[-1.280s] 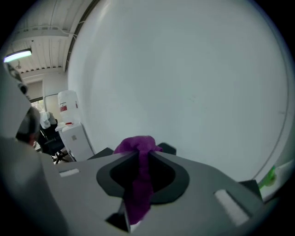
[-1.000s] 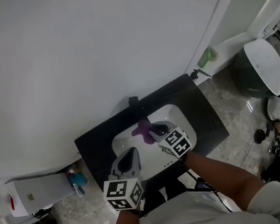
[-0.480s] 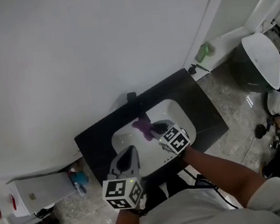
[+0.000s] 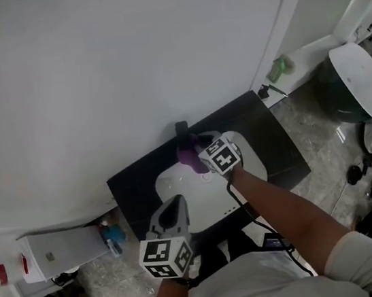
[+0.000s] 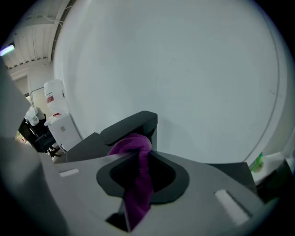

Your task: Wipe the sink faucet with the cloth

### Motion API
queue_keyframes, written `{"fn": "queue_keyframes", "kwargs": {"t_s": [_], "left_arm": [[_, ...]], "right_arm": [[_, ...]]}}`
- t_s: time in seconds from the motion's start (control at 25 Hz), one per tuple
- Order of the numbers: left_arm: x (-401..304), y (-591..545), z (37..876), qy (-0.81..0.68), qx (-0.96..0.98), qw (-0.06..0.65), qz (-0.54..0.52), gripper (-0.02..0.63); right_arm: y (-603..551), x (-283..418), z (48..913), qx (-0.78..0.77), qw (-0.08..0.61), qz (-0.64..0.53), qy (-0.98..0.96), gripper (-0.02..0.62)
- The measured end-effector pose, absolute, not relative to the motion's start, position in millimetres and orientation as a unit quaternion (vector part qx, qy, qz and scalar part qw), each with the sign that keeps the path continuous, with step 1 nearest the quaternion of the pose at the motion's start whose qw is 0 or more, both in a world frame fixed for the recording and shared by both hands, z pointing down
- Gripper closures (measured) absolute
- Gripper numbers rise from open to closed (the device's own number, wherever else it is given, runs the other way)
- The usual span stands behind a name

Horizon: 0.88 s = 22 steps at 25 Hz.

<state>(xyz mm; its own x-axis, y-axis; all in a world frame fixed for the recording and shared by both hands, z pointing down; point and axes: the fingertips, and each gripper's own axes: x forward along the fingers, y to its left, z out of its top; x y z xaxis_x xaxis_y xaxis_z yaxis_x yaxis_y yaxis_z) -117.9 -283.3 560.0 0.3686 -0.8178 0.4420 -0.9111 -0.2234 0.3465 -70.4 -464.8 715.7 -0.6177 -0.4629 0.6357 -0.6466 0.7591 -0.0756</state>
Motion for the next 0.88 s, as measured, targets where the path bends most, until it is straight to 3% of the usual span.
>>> {"fn": "queue_keyframes", "kwargs": {"t_s": [0.4, 0.88], "left_arm": [[-111, -284, 548, -0.547, 0.787, 0.278, 0.069, 0.600], [-111, -292, 445, -0.553, 0.811, 0.187, 0.034, 0.600]], "right_arm": [[-344, -16, 734, 0.298, 0.306, 0.228, -0.875, 0.532], [-329, -19, 481, 0.302, 0.122, 0.122, -0.938, 0.531]]}}
